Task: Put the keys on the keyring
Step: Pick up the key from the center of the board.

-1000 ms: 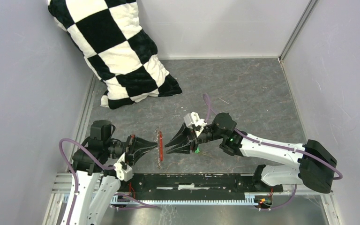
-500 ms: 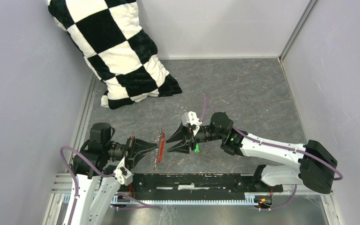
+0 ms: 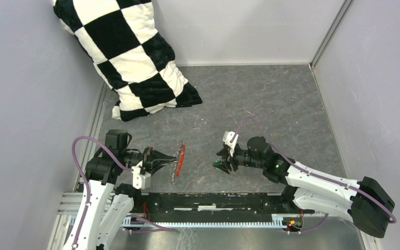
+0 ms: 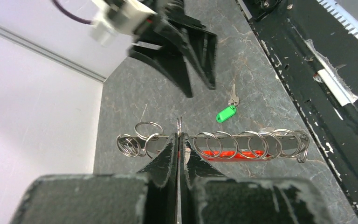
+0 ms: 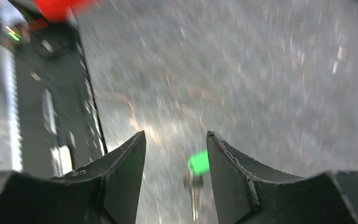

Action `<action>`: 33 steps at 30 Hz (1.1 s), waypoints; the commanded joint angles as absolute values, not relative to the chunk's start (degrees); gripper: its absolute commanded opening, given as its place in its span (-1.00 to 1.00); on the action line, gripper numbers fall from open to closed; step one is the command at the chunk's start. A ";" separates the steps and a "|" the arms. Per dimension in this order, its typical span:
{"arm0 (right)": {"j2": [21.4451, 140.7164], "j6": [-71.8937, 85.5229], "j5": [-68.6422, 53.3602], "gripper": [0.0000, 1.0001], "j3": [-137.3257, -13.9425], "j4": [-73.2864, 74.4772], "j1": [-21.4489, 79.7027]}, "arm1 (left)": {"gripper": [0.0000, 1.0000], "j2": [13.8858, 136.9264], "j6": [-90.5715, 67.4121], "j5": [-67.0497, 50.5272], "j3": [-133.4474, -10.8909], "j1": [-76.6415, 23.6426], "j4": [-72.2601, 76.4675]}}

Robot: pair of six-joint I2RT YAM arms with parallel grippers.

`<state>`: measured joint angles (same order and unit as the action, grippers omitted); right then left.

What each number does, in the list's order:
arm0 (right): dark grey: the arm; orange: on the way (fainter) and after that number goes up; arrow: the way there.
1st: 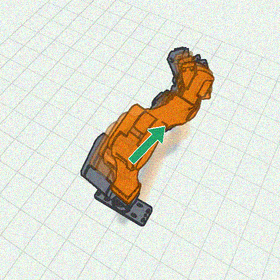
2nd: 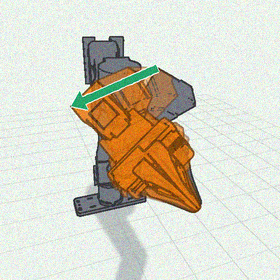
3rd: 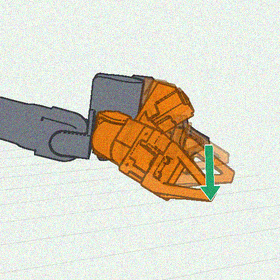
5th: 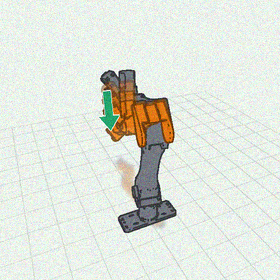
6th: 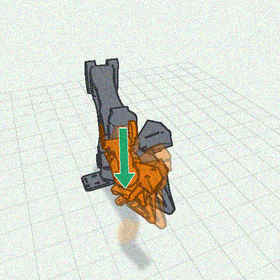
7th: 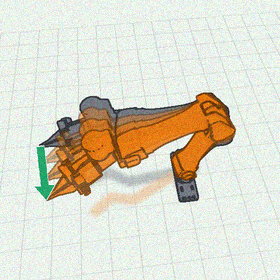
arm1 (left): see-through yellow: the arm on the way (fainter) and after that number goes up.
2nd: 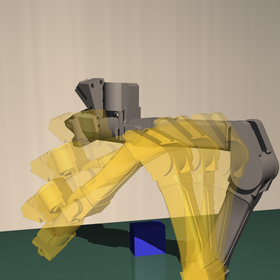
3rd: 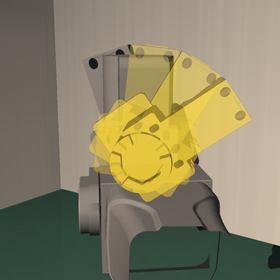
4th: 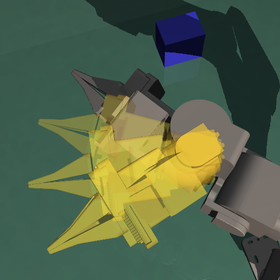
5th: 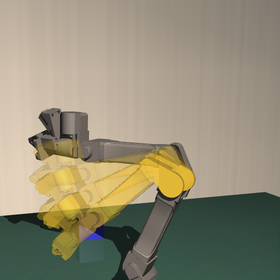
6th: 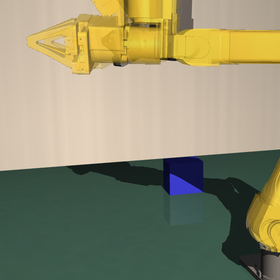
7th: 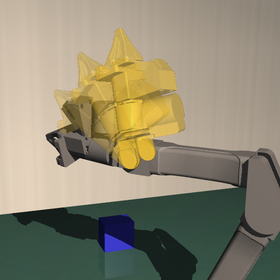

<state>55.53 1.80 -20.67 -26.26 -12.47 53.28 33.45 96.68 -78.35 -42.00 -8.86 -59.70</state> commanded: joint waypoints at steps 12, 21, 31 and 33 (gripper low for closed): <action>61.15 -10.48 -15.43 -0.01 -17.97 -13.04 52.69 | -0.96 30.54 83.45 -81.07 -42.27 -8.88 -54.45; 65.25 -14.82 -15.34 -0.03 -17.84 -15.67 52.37 | -0.96 29.54 81.26 -81.89 -42.58 -8.88 -54.39; 70.08 -17.15 -16.89 -0.22 -18.87 -16.36 51.23 | -0.96 27.52 80.24 -82.09 -42.65 -8.88 -54.39; 70.64 -17.16 -17.24 -0.29 -19.05 -16.44 51.14 | -0.96 27.51 80.03 -82.18 -42.58 -8.88 -54.36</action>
